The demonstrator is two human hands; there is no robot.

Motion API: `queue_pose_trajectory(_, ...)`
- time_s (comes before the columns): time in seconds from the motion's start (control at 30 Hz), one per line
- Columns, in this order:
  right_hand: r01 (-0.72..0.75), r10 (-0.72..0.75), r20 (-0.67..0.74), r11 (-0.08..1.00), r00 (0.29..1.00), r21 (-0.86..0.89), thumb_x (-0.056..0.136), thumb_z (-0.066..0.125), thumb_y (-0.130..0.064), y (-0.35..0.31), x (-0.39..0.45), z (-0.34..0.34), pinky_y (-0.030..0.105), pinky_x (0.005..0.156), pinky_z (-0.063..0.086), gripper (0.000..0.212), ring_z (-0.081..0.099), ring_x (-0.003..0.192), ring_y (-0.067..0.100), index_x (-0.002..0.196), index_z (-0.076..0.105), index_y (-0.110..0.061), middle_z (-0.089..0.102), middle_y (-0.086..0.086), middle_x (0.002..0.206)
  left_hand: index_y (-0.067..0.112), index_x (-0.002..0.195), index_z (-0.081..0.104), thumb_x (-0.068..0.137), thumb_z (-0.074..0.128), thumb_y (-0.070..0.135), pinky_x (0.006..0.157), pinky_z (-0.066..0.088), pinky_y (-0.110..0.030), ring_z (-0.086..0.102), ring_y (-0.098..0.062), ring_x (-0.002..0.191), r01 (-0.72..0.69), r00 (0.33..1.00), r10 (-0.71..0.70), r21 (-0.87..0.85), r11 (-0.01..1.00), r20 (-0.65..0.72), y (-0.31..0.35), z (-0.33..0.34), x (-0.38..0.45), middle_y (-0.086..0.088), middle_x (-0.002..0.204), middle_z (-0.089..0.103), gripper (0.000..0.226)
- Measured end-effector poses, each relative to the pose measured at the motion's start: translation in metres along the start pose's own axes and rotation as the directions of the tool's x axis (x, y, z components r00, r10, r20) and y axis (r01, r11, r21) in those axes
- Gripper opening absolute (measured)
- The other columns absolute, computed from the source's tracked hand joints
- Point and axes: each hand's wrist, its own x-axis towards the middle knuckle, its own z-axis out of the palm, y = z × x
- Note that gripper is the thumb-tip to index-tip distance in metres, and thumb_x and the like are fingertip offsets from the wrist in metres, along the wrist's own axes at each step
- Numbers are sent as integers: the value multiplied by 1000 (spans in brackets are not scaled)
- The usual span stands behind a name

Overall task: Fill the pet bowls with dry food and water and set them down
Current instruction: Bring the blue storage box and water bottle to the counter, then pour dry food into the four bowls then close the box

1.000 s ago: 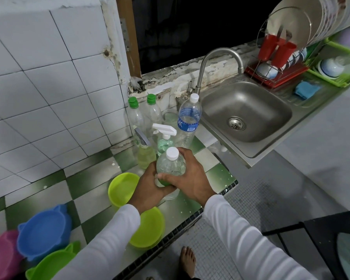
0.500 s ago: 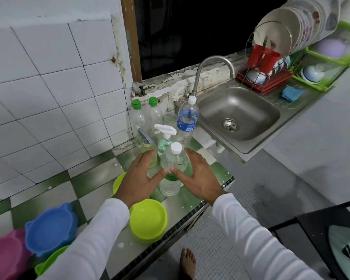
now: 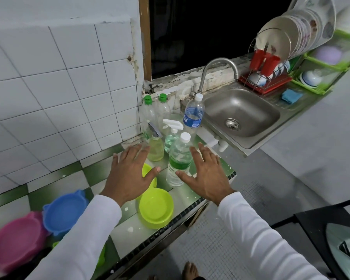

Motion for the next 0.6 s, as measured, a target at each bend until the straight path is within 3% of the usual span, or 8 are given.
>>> queue_pose_trajectory(0.23,126,-126,-4,992,992,4,88,43,-79,-17,-6,-2,50,125,15,95,10,155,30,161,17,-24,10,11,169,27,157,36,86,22,82,120,23,-65,26,-32,153,89,996,-88,42,995,-21,-4,-10,-31,-4,163,35,90)
queue_pose_trajectory(0.43,248,-246,68,968,967,-26,82,30,-86,-34,-13,1,51,124,14,101,10,155,31,161,19,-23,11,11,169,24,154,42,89,27,80,116,26,-69,32,-37,150,173,983,-165,101,980,-82,-3,-21,-73,-7,160,41,88)
queue_pose_trajectory(0.6,375,-367,131,926,921,-38,87,35,-82,-53,-20,5,52,125,13,96,12,155,32,160,20,-22,16,12,167,23,155,43,89,27,78,116,26,-70,30,-36,152,281,956,-268,107,954,-121,-1,-31,-119,-9,160,41,88)
